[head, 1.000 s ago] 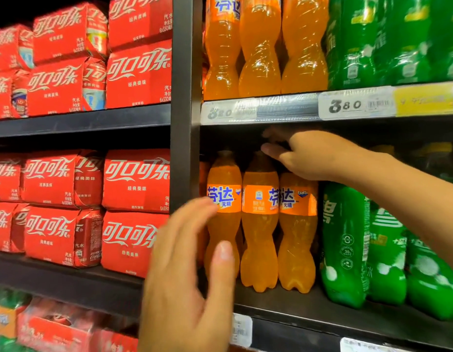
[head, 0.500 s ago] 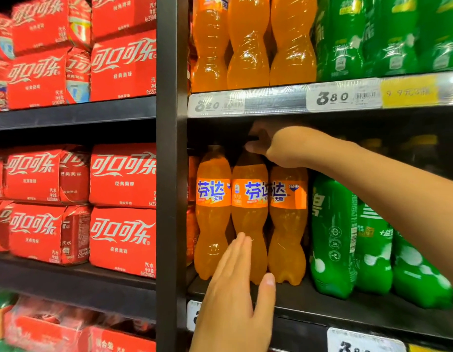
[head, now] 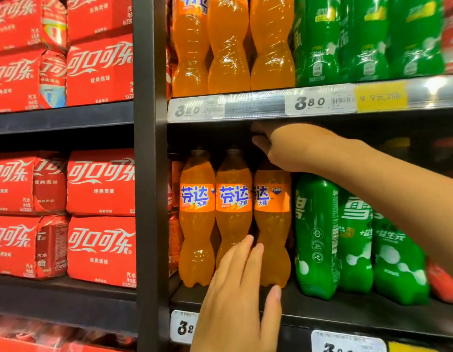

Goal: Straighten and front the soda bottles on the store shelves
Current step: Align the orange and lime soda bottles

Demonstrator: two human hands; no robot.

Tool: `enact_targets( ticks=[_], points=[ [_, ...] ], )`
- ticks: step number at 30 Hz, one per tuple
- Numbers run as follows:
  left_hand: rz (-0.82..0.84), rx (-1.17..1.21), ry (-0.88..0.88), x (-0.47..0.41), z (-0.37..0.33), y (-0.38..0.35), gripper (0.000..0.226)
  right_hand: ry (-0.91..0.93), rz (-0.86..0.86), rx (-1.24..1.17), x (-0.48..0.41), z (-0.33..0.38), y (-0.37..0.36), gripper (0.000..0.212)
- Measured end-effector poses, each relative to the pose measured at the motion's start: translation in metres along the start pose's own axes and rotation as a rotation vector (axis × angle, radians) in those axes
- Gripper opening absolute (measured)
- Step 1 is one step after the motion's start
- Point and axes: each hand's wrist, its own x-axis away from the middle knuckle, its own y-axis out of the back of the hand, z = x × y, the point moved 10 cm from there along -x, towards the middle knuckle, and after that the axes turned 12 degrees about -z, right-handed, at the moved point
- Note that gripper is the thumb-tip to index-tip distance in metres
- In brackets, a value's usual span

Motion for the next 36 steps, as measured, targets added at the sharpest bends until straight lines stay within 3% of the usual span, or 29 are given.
enact_targets(
  ticks=[5, 10, 17, 21, 24, 29, 36],
  points=[
    [-0.039, 0.084, 0.082, -0.014, -0.010, -0.017, 0.068, -0.016, 0.005, 0.169, 0.009, -0.012, 0.000, 0.042],
    [0.051, 0.092, 0.235, -0.012, -0.005, -0.035, 0.071, -0.078, 0.048, 0.076, 0.002, -0.025, -0.007, 0.049],
    [-0.005, 0.056, 0.135, -0.008, -0.011, -0.027, 0.058, -0.010, 0.212, -0.066, -0.001, -0.031, -0.011, 0.037],
    [0.053, 0.012, 0.204, -0.007, 0.001, -0.036, 0.058, -0.013, 0.206, -0.136, -0.002, -0.035, -0.008, 0.038],
    [0.061, -0.020, 0.205, -0.009, -0.001, -0.039, 0.054, -0.060, 0.192, -0.127, -0.002, -0.037, -0.013, 0.054],
    [0.064, -0.065, 0.179, -0.006, -0.006, -0.040, 0.058, -0.072, 0.136, -0.309, -0.002, -0.037, -0.010, 0.034],
    [-0.001, -0.110, 0.115, -0.010, -0.016, -0.022, 0.057, -0.063, 0.134, -0.274, 0.000, -0.041, -0.010, 0.046]
  ],
)
